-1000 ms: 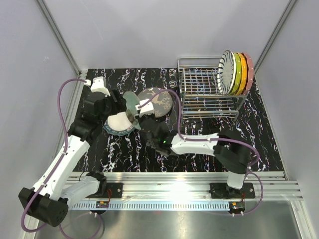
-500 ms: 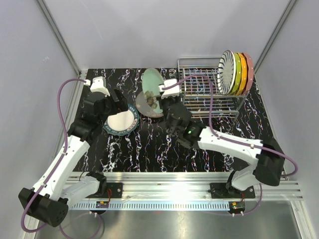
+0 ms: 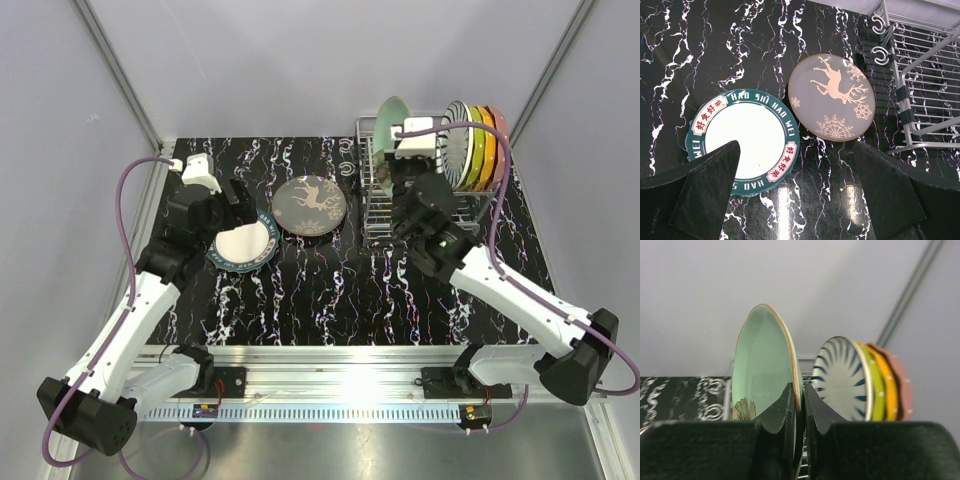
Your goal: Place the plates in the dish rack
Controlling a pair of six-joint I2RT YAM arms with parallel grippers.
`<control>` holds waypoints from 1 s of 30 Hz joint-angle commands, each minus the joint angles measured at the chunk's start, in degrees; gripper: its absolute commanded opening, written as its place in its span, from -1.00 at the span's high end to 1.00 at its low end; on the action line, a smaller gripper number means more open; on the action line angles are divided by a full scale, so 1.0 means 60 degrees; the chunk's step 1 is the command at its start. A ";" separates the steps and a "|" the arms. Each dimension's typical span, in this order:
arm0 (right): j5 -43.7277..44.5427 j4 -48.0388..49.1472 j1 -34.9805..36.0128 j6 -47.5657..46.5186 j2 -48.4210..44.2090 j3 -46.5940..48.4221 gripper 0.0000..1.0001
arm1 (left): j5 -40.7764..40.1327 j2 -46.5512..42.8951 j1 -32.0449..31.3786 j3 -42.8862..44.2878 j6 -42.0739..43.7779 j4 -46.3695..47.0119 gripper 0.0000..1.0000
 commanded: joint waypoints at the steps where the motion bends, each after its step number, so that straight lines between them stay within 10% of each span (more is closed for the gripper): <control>1: -0.0001 0.0716 -0.0534 -0.0761 -0.0693 0.0934 1.00 | 0.0028 -0.0113 -0.0005 0.0294 0.0059 0.0458 -0.98; 30: -0.1539 -0.0384 -0.3127 -0.2110 0.0200 0.1345 1.00 | 0.0013 0.0033 -0.0005 0.0382 0.0000 0.0297 -0.98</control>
